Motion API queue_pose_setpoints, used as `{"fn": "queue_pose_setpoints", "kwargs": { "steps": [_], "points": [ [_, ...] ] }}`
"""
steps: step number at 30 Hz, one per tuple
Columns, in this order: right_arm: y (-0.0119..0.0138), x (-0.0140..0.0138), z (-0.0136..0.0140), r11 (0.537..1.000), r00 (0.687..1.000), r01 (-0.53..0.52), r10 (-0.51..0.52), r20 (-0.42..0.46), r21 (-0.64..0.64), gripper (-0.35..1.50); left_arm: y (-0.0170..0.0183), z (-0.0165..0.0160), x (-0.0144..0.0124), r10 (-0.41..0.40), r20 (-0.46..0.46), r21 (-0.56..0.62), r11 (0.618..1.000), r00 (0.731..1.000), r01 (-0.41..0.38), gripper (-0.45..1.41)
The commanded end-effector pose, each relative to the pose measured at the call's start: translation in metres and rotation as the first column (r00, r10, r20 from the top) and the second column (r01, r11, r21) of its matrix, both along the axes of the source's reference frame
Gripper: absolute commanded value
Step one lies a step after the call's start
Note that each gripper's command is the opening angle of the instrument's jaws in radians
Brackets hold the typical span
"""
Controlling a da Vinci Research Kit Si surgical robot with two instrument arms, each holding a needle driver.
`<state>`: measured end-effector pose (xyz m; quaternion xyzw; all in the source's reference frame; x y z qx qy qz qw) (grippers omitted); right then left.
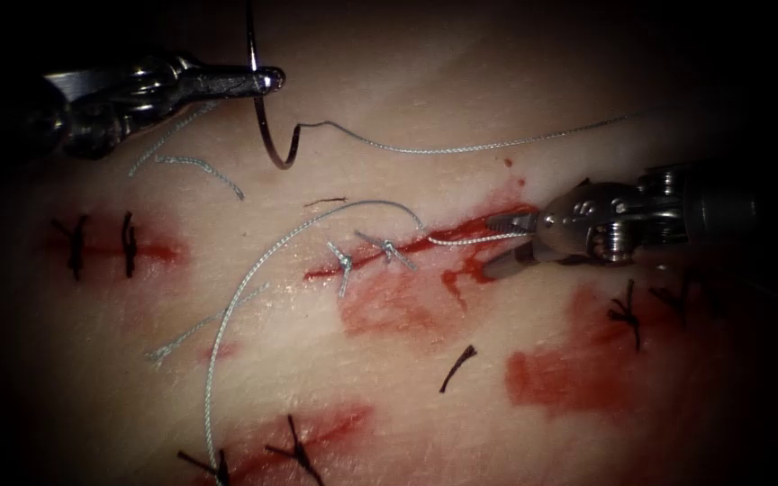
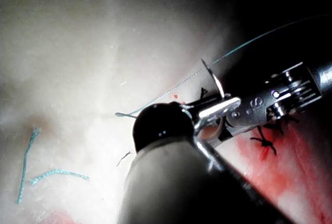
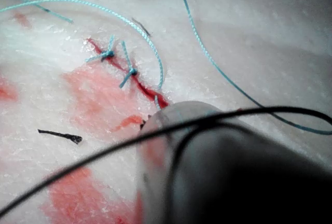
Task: Wound Closure
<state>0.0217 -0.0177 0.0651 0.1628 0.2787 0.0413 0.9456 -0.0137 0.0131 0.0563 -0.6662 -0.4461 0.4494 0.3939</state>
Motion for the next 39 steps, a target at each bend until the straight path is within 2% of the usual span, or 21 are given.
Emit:
{"fn": "queue_pose_setpoints", "kwargs": {
  "steps": [1, 4, 14, 19, 26, 31, 35, 39],
  "points": [
    [-0.0005, 0.0012, 0.0007, 1.0, 1.0, 0.007, -0.007, -0.001, -0.007, 0.15, -0.0001, 0.0005, -0.0005, 0.0, 0.001, 0.0, 1.0, 1.0, 0.0, -0.45],
    [-0.0008, 0.0014, 0.001, 1.0, 1.0, 0.016, -0.016, 0.003, -0.015, -0.35, -0.0001, 0.0005, -0.0005, 0.0, 0.001, 0.0, 1.0, 1.0, 0.0, -0.45],
    [0.0003, 0.0005, -0.0012, 1.0, 1.0, 0.014, -0.014, 0.016, -0.004, -0.35, -0.0001, 0.0005, -0.0005, 0.001, -0.002, -0.001, 1.0, 1.0, -0.001, -0.45],
    [0.001, -0.0018, -0.0022, 1.0, 0.999, 0.02, -0.02, 0.025, -0.004, -0.35, -0.0001, 0.0005, -0.0005, 0.003, -0.005, -0.001, 1.0, 1.0, -0.003, -0.45],
    [0.0007, -0.0076, -0.0021, 0.999, 0.991, 0.005, -0.011, 0.131, 0.051, -0.35, -0.0002, 0.0006, -0.0005, 0.005, -0.007, -0.002, 1.0, 1.0, -0.005, -0.45],
    [0.0018, -0.0147, -0.0009, 0.996, 0.971, -0.01, -0.01, 0.241, 0.085, -0.35, -0.0002, 0.0007, -0.0005, 0.005, -0.007, -0.003, 1.0, 1.0, -0.005, -0.45],
    [0.0029, -0.0209, 0.0007, 0.996, 0.939, -0.014, -0.017, 0.344, 0.089, -0.35, -0.0002, 0.0009, -0.0004, 0.006, -0.007, -0.005, 1.0, 1.0, -0.006, -0.45],
    [0.0033, -0.025, 0.0013, 0.993, 0.915, -0.06, 0.014, 0.404, 0.1, -0.35, -0.0002, 0.0009, -0.0004, 0.006, -0.007, -0.005, 1.0, 1.0, -0.006, -0.45]
  ]
}}
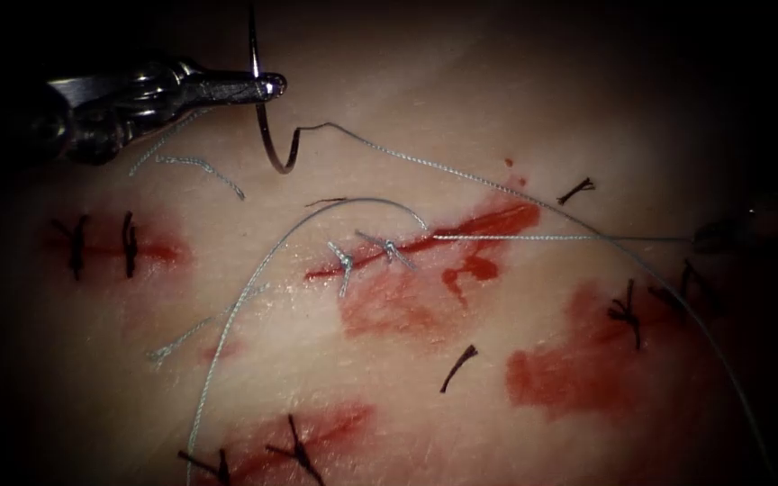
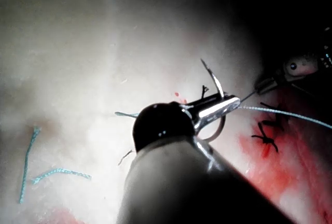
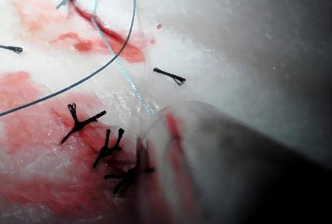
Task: Wound Closure
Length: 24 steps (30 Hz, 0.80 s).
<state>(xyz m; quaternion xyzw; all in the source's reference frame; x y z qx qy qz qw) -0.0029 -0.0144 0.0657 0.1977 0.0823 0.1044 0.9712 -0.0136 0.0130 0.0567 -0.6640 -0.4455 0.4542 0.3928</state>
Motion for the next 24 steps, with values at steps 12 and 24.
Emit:
{"fn": "queue_pose_setpoints", "kwargs": {
  "steps": [12, 24],
  "points": [
    [0.0005, -0.0101, 0.002, 0.997, 0.984, -0.08, 0.077, 0.16, 0.014, -0.35, 0.0, 0.0005, -0.0004, 0.001, 0.002, 0.001, 1.0, 1.0, -0.001, -0.45],
    [0.001, -0.0146, 0.0025, 0.993, 0.97, -0.119, 0.111, 0.217, 0.022, -0.35, 0.0001, 0.0004, -0.0003, 0.002, 0.003, 0.002, 1.0, 1.0, -0.002, -0.45]
  ]
}}
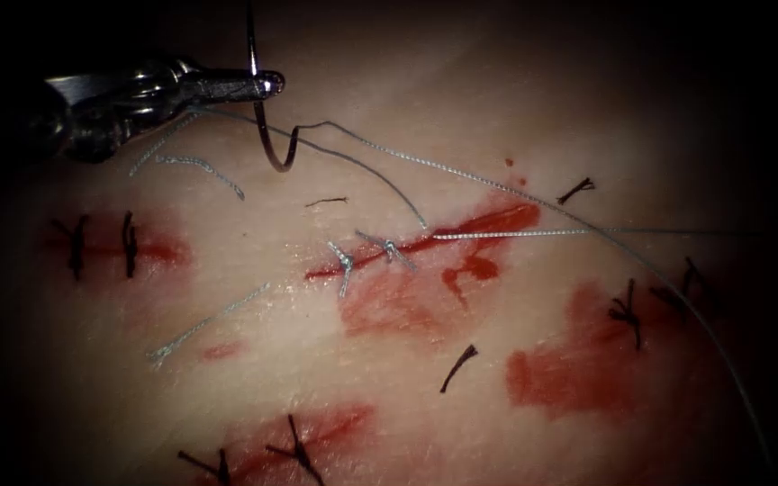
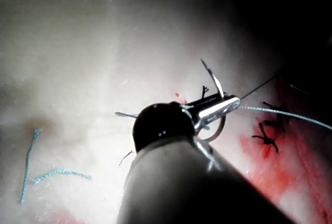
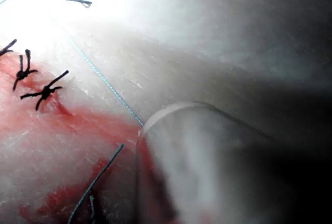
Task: Wound Closure
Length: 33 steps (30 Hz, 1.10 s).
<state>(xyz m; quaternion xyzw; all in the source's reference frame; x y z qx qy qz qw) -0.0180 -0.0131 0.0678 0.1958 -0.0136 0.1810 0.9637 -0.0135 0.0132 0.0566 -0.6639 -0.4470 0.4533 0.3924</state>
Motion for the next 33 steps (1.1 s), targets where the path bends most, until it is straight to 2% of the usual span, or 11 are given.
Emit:
{"fn": "queue_pose_setpoints", "kwargs": {
  "steps": [1, 12, 16, 26, 29, 33],
  "points": [
    [-0.0003, 0.0003, 0.0003, 1.0, 1.0, -0.011, 0.011, 0.006, 0.009, -0.35, 0.0, 0.0005, -0.0004, 0.001, 0.0, 0.001, 1.0, 1.0, -0.001, -0.45],
    [-0.0013, -0.0045, -0.0002, 0.995, 0.993, -0.063, 0.055, 0.101, 0.076, -0.35, 0.0, 0.0005, -0.0004, 0.001, 0.001, 0.001, 1.0, 1.0, -0.001, -0.45],
    [-0.002, -0.0064, -0.0006, 0.987, 0.985, -0.08, 0.058, 0.163, 0.136, -0.35, 0.0, 0.0005, -0.0004, 0.001, 0.001, 0.001, 1.0, 1.0, -0.001, -0.45],
    [-0.0024, -0.0115, -0.0013, 0.977, 0.965, -0.144, 0.103, 0.243, 0.157, -0.35, 0.0003, 0.0002, 0.0, 0.0, 0.0, 0.008, 1.0, 1.0, 0.0, -0.45],
    [-0.0026, -0.0139, -0.0016, 0.973, 0.955, -0.17, 0.124, 0.268, 0.154, -0.35, 0.0004, 0.0001, 0.0, -0.002, -0.001, 0.01, 1.0, 1.0, 0.002, -0.45],
    [-0.0026, -0.0149, -0.0017, 0.971, 0.952, -0.176, 0.126, 0.279, 0.16, -0.35, 0.0004, 0.0001, 0.0001, -0.002, -0.001, 0.01, 1.0, 1.0, 0.002, -0.45]
  ]
}}
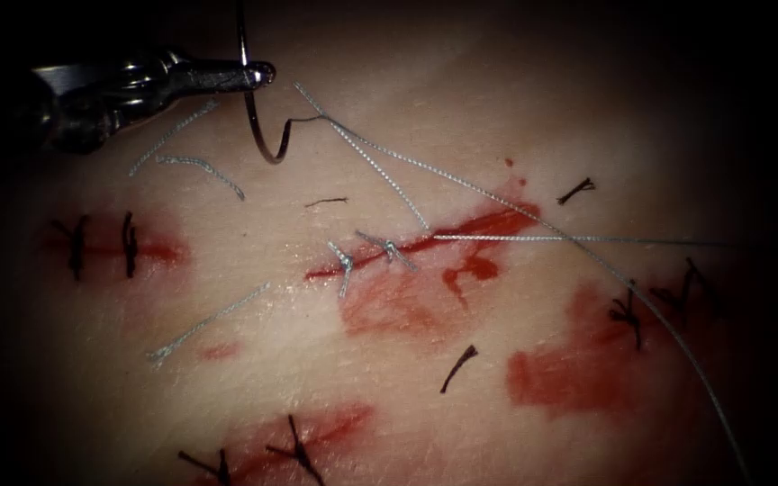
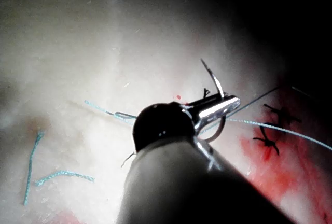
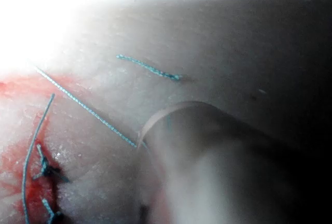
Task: Wound Closure
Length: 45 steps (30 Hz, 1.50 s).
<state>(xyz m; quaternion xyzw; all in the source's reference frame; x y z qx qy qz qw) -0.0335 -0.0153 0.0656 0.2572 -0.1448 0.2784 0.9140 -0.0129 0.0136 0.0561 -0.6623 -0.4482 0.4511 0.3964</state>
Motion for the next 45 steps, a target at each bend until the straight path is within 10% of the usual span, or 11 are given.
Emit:
{"fn": "queue_pose_setpoints", "kwargs": {
  "steps": [1, 4, 6, 7, 11, 15, 19, 28, 33, 42, 45],
  "points": [
    [-0.0004, 0.0004, 0.0004, 1.0, 1.0, -0.001, 0.001, 0.001, 0.0, -0.35, 0.0, 0.0005, -0.0005, 0.0, 0.0, 0.0, 1.0, 1.0, 0.0, -0.45],
    [-0.0004, 0.0007, 0.0002, 1.0, 1.0, -0.005, 0.005, 0.005, 0.005, -0.15, 0.0, 0.0005, -0.0004, -0.006, -0.004, -0.003, 1.0, 1.0, 0.006, -0.45],
    [0.0005, 0.0018, -0.0004, 1.0, 0.999, 0.002, -0.003, -0.039, -0.023, 1.01, 0.0001, 0.0005, -0.0004, -0.012, -0.009, -0.006, 1.0, 1.0, 0.012, -0.45],
    [0.0011, 0.0026, -0.0011, 0.999, 0.998, -0.004, 0.0, -0.066, -0.051, 1.05, 0.0001, 0.0005, -0.0004, -0.012, -0.008, -0.006, 1.0, 1.0, 0.012, -0.45],
    [0.0039, 0.0076, -0.0052, 0.99, 0.986, 0.028, -0.05, -0.161, -0.135, 0.75, 0.0002, 0.0006, -0.0004, -0.014, -0.009, -0.012, 1.0, 1.0, 0.014, -0.45],
    [0.006, 0.014, -0.0076, 0.952, 0.961, 0.064, -0.139, -0.238, -0.298, 1.03, 0.0003, 0.0006, -0.0004, -0.014, -0.009, -0.012, 1.0, 1.0, 0.014, -0.45],
    [0.0072, 0.0221, -0.0074, 0.905, 0.875, 0.208, -0.342, -0.343, -0.372, 1.13, 0.0002, 0.0007, -0.0004, -0.015, -0.01, -0.012, 1.0, 1.0, 0.015, -0.45],
    [0.006, 0.038, -0.0058, 0.911, 0.687, -0.05, -0.267, -0.676, -0.409, 0.96, 0.0001, 0.0005, -0.0005, -0.017, -0.011, -0.012, 1.0, 1.0, 0.017, -0.45],
    [0.0055, 0.0422, -0.0061, 0.916, 0.672, -0.004, -0.295, -0.679, -0.402, 0.21, 0.0001, 0.0005, -0.0006, -0.017, -0.012, -0.012, 1.0, 1.0, 0.017, -0.45],
    [0.0009, 0.0455, -0.0024, 0.936, 0.633, 0.066, -0.306, -0.711, -0.345, 0.41, 0.0, 0.0006, -0.0007, -0.019, -0.013, -0.013, 1.0, 1.0, 0.019, -0.45],
    [-0.0003, 0.0454, -0.0004, 0.928, 0.66, 0.133, -0.346, -0.667, -0.349, 0.8, 0.0, 0.0005, -0.0007, -0.019, -0.013, -0.013, 1.0, 1.0, 0.019, -0.45]
  ]
}}
